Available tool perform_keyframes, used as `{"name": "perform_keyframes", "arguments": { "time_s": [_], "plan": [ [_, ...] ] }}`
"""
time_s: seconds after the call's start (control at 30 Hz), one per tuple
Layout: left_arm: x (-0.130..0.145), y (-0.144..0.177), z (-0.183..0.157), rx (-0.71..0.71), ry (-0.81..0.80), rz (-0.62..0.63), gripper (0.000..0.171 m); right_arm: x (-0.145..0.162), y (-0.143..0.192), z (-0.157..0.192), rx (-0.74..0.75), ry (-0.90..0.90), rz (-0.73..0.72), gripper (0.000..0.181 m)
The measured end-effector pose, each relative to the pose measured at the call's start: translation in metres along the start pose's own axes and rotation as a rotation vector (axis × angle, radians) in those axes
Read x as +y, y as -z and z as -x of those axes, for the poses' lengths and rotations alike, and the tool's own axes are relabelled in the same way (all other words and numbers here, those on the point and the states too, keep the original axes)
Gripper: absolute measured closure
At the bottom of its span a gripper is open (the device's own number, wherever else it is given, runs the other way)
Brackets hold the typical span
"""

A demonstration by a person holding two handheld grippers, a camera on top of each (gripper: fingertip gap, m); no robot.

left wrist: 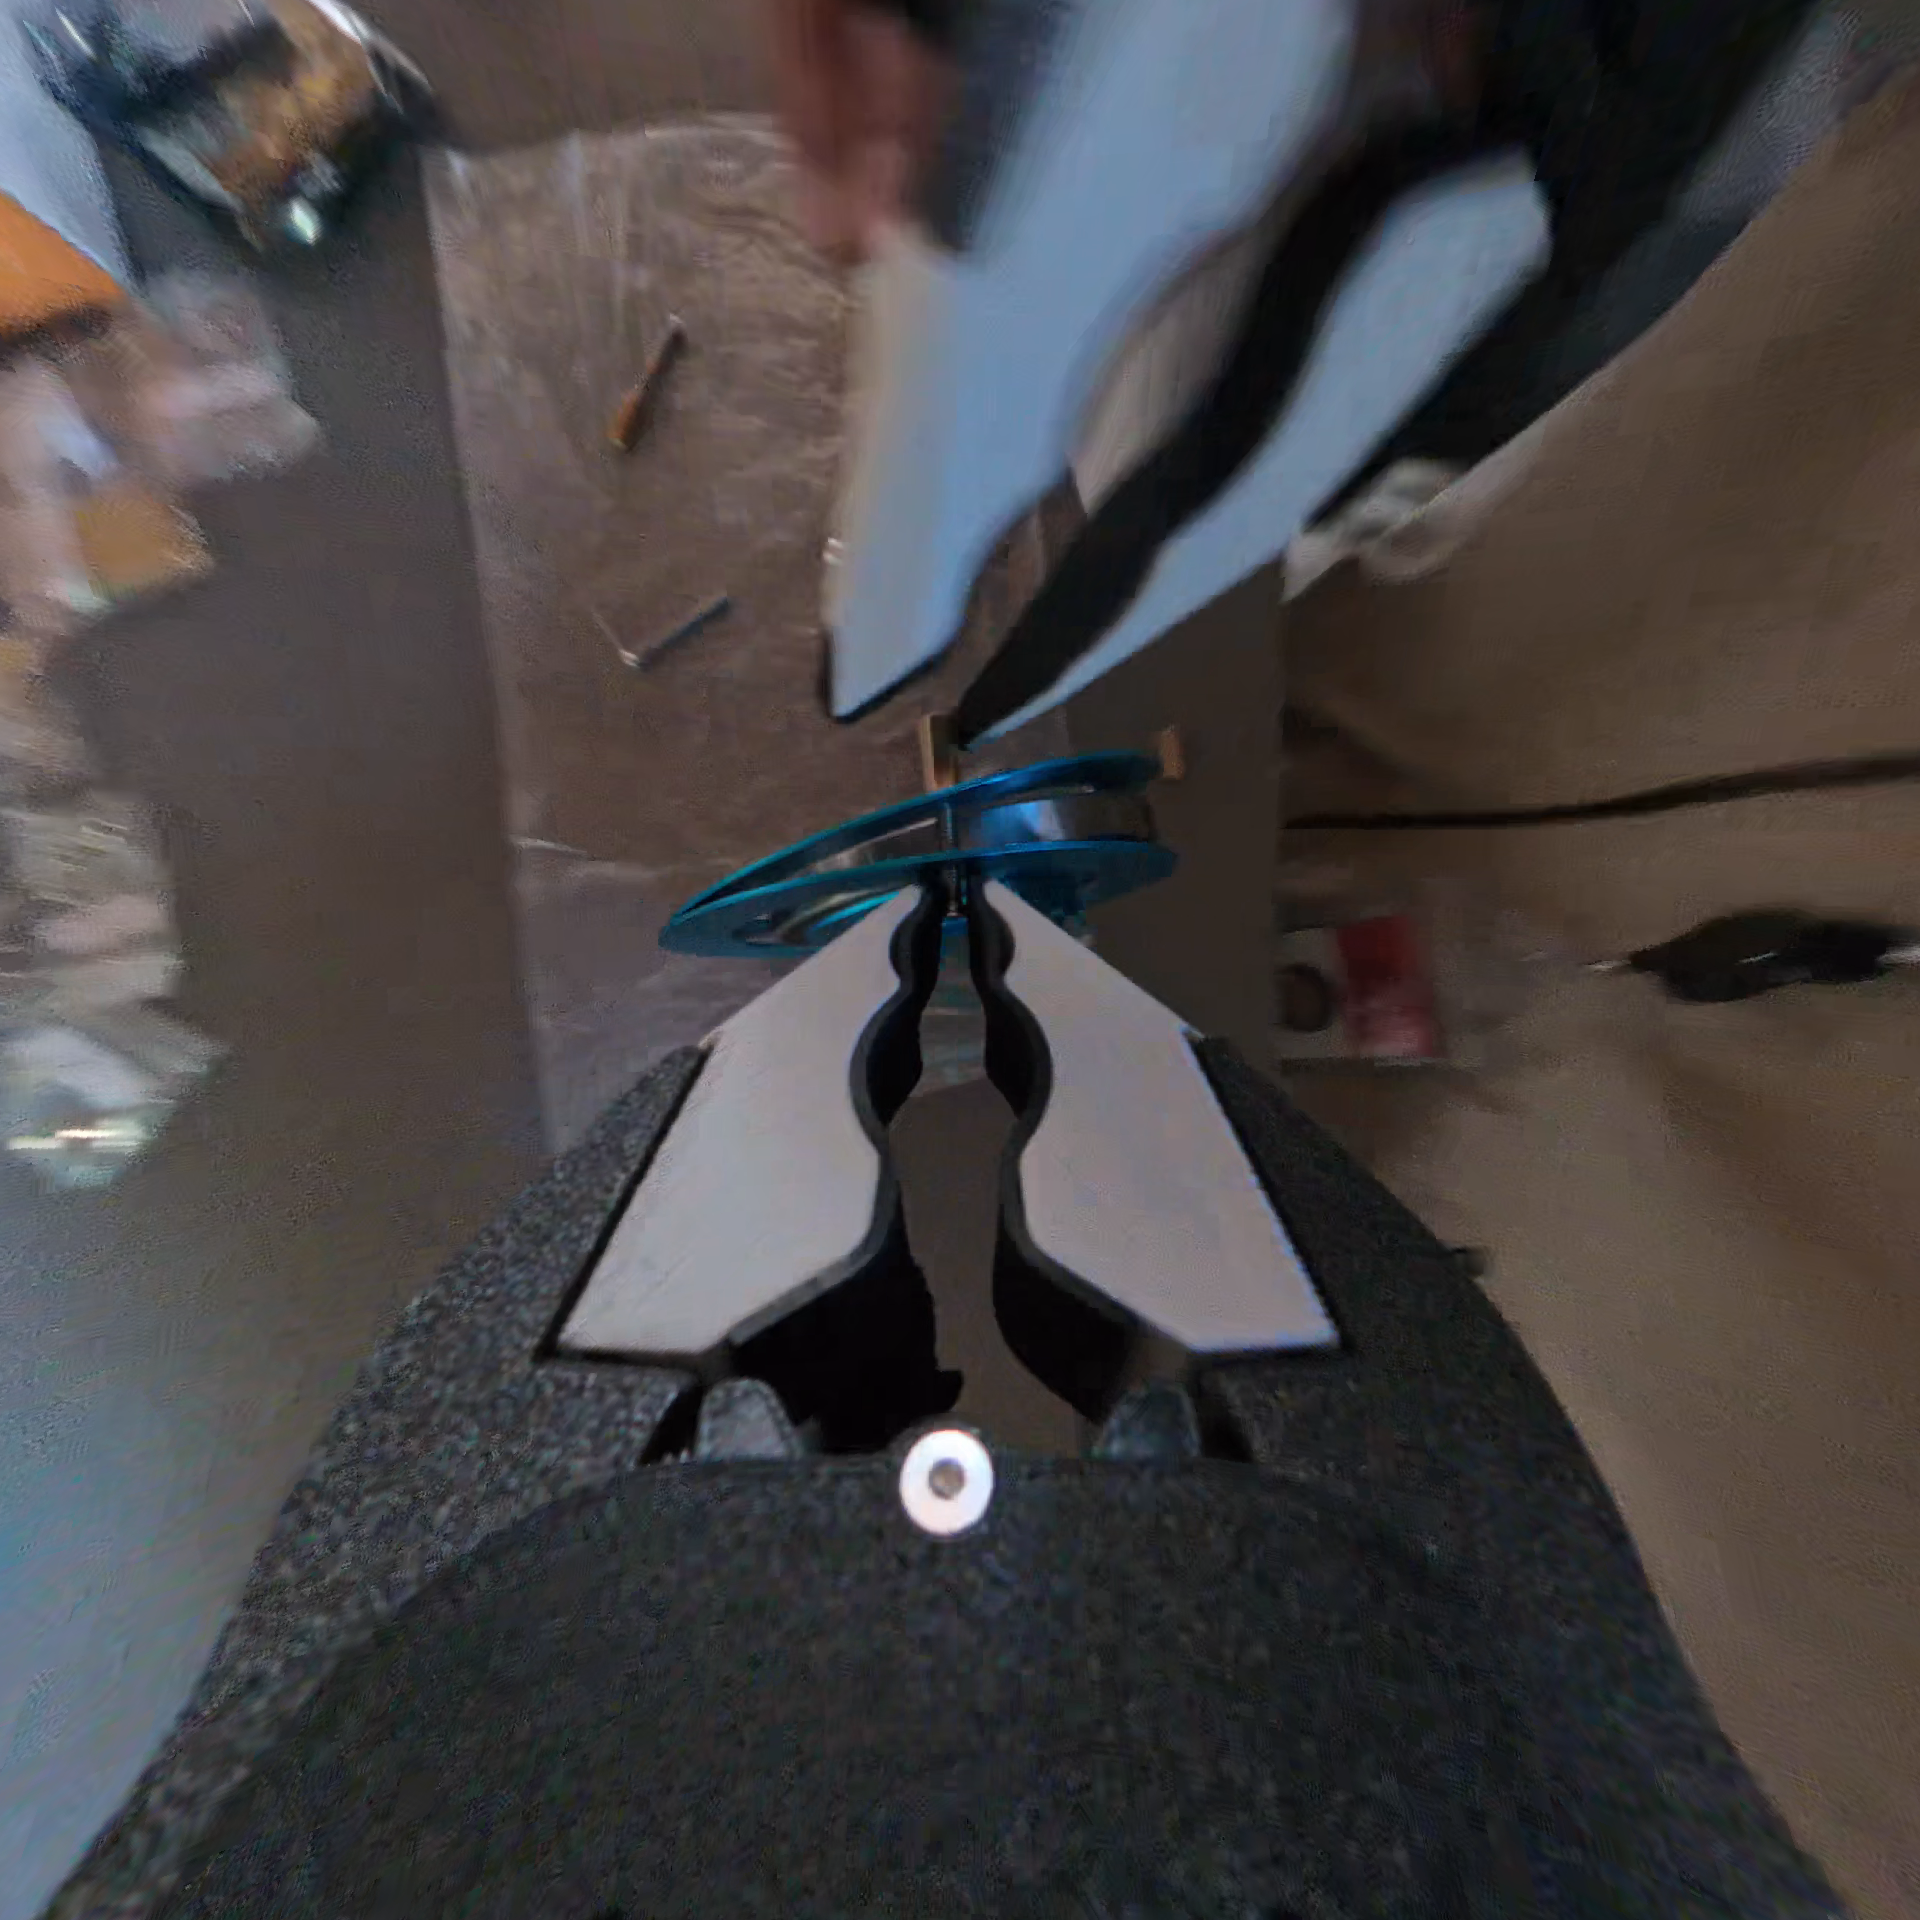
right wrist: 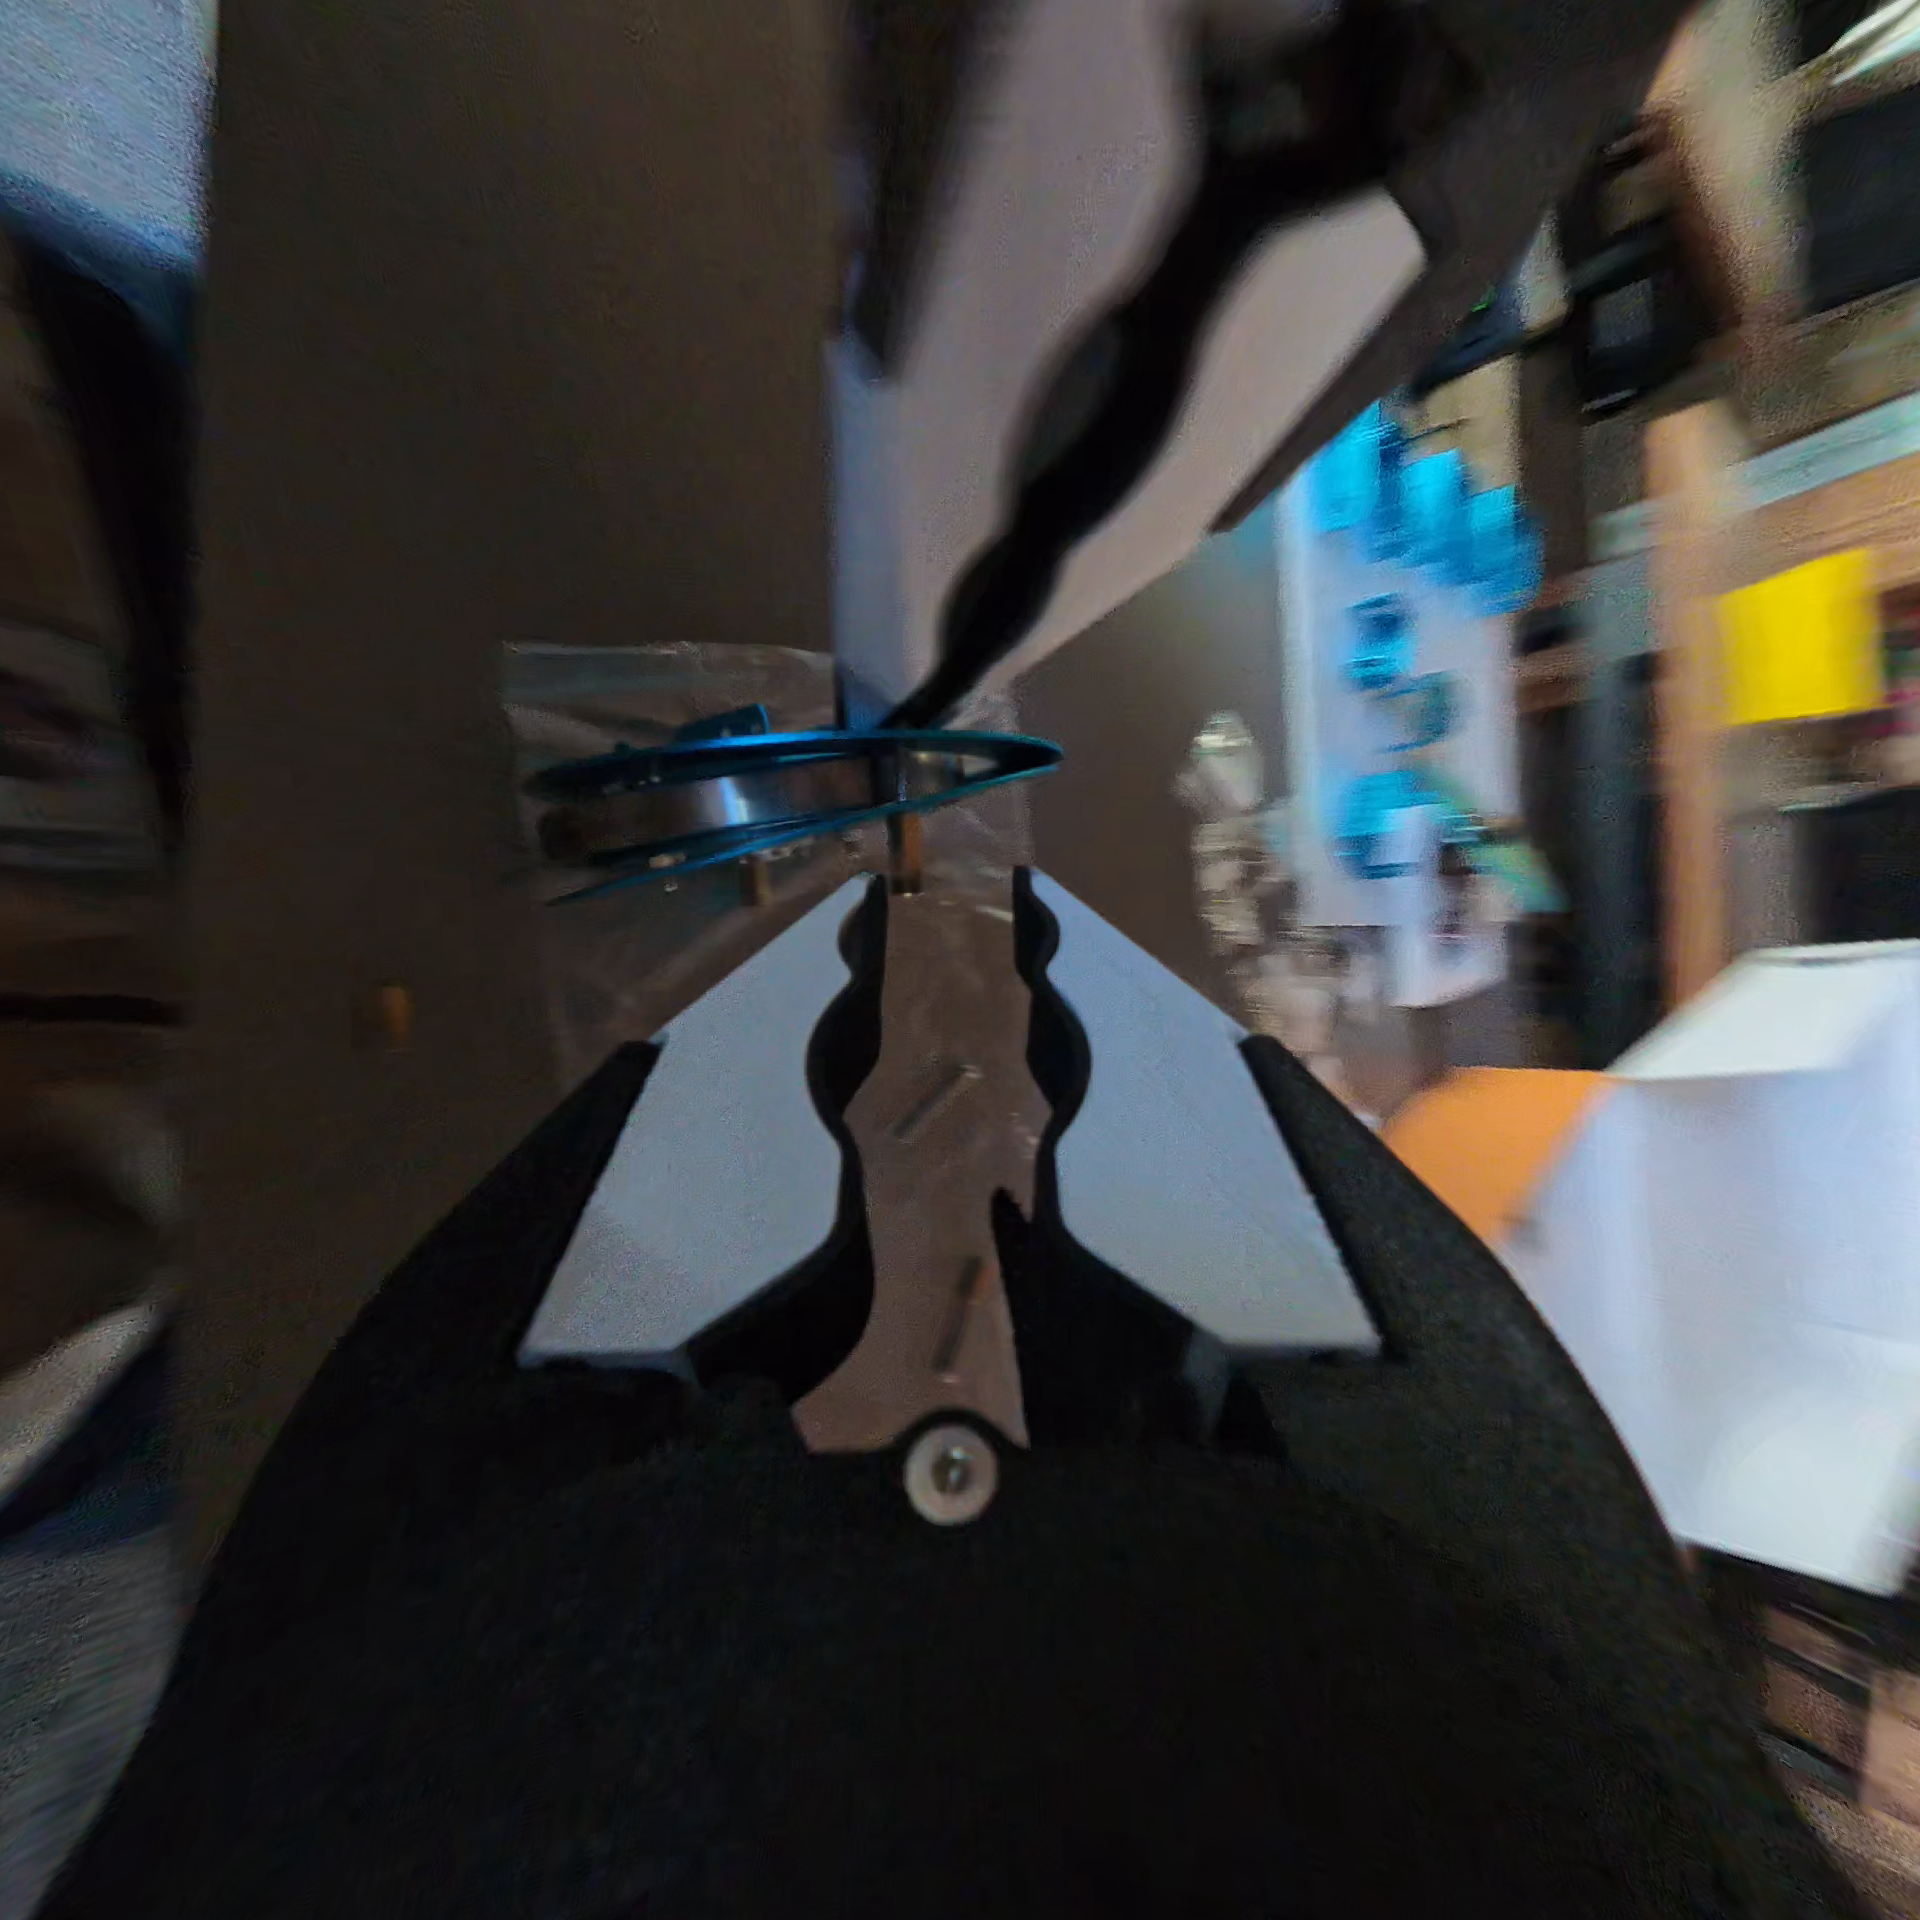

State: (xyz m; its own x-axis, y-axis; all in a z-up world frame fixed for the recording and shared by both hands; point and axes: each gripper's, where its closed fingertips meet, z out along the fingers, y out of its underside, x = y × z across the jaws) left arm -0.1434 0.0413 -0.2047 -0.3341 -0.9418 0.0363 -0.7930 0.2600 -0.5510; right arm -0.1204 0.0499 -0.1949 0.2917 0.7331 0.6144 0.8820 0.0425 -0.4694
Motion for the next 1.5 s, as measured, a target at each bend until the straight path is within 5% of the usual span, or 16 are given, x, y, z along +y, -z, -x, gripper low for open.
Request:
{"name": "perform_keyframes", "arguments": {
  "time_s": [0.13, 0.3, 0.47, 0.67, 0.77, 0.87, 0.97, 1.17, 1.5],
  "plan": [
    [0.003, 0.000, 0.003, 0.214, 0.166, -0.007, 0.168, 0.003, -0.004, 0.002, 0.322, 0.268, 0.052, 0.160],
    [0.000, -0.003, -0.003, 0.232, 0.127, 0.002, 0.168, 0.002, -0.014, 0.000, 0.297, 0.228, 0.050, 0.177],
    [-0.001, -0.006, -0.002, -0.113, -0.198, -0.001, 0.169, -0.004, -0.008, 0.019, -0.189, -0.184, -0.021, 0.178],
    [-0.008, -0.008, 0.016, -0.848, -0.862, 0.096, 0.170, 0.002, -0.002, 0.023, -0.820, -0.726, 0.064, 0.177],
    [-0.005, -0.016, 0.020, -0.977, -0.979, 0.137, 0.170, 0.006, -0.001, 0.031, -1.100, -0.904, 0.159, 0.178],
    [-0.002, -0.016, 0.028, -1.040, -0.999, 0.162, 0.170, 0.007, -0.006, 0.029, -1.153, -0.942, 0.187, 0.178],
    [-0.005, -0.008, 0.032, -1.043, -0.954, 0.138, 0.170, 0.006, -0.007, 0.021, -1.025, -0.733, 0.148, 0.178],
    [-0.010, 0.009, 0.041, -0.889, -0.681, 0.001, 0.169, 0.001, -0.015, -0.006, -0.413, -0.135, 0.043, 0.176],
    [0.001, 0.002, 0.045, -0.348, -0.127, -0.171, 0.169, 0.003, -0.033, -0.019, 0.268, 0.350, 0.012, 0.173]
  ]
}}
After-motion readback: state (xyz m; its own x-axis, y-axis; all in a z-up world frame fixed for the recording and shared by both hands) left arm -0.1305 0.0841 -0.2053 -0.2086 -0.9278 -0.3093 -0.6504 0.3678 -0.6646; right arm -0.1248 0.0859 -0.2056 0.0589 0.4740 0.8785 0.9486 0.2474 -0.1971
